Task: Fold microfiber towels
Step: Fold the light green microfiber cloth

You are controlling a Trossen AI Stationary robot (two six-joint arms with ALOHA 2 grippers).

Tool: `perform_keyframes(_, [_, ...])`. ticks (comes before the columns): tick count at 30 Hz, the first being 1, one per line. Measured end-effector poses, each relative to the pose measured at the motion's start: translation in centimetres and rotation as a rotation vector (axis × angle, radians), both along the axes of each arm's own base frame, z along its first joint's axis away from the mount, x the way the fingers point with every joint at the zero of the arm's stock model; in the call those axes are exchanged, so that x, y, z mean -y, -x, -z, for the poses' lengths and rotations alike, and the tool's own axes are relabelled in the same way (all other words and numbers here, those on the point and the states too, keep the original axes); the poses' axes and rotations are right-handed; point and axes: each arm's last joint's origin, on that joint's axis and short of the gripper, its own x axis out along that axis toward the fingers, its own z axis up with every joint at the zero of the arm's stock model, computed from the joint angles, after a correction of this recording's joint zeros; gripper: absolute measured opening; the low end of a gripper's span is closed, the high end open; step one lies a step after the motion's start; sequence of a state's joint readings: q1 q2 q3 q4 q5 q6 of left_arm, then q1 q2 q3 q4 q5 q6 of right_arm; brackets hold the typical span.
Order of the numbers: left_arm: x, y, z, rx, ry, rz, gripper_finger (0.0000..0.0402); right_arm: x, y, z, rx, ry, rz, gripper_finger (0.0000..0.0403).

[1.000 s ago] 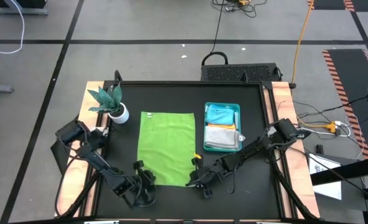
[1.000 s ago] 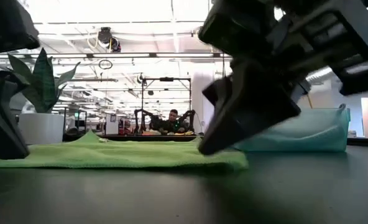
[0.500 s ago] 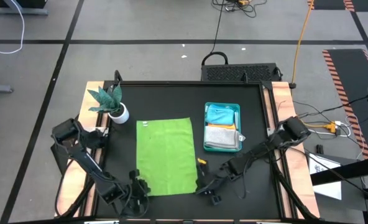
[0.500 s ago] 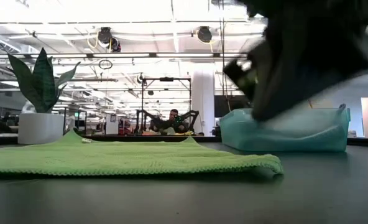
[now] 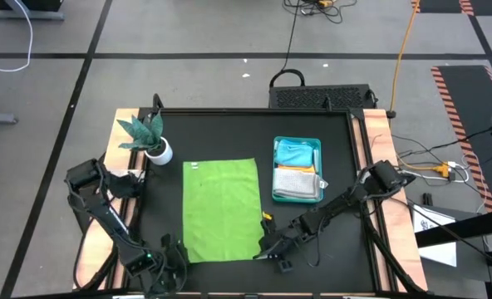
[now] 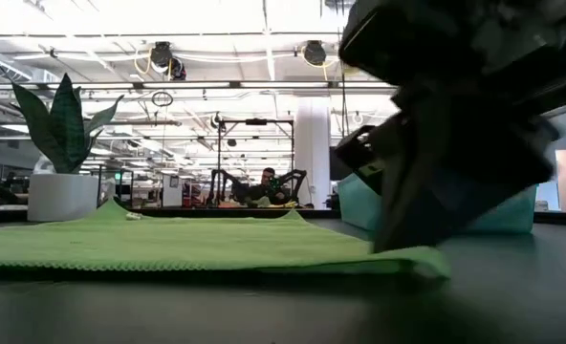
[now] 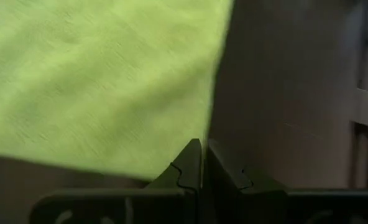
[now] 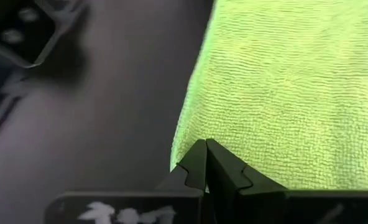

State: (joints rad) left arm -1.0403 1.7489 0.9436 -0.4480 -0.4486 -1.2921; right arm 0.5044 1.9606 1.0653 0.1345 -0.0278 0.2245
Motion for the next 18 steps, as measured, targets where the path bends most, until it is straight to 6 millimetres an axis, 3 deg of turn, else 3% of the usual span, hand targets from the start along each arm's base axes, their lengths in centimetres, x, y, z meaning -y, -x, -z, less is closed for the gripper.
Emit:
perform_keyframes(4, [1.0, 0.7, -0.4, 0.047, 0.0, 0.05, 0.0026, -1.3, 1.0, -0.6, -0.011, -0.019, -0.062, 0.0])
perform_keyframes(11, [1.7, 0.5, -1.2, 0.189, -0.1, 0.131, 0.0026, -2.6, 2.1, -3.9, 0.094, -0.04, -0.083, 0.0])
perform_keyframes(18, [3.1, -1.1, 0.1, 0.262, -0.213, 0.426, 0.0033, -2.4, 1.9, -4.6, 0.151, -0.018, -0.066, 0.0])
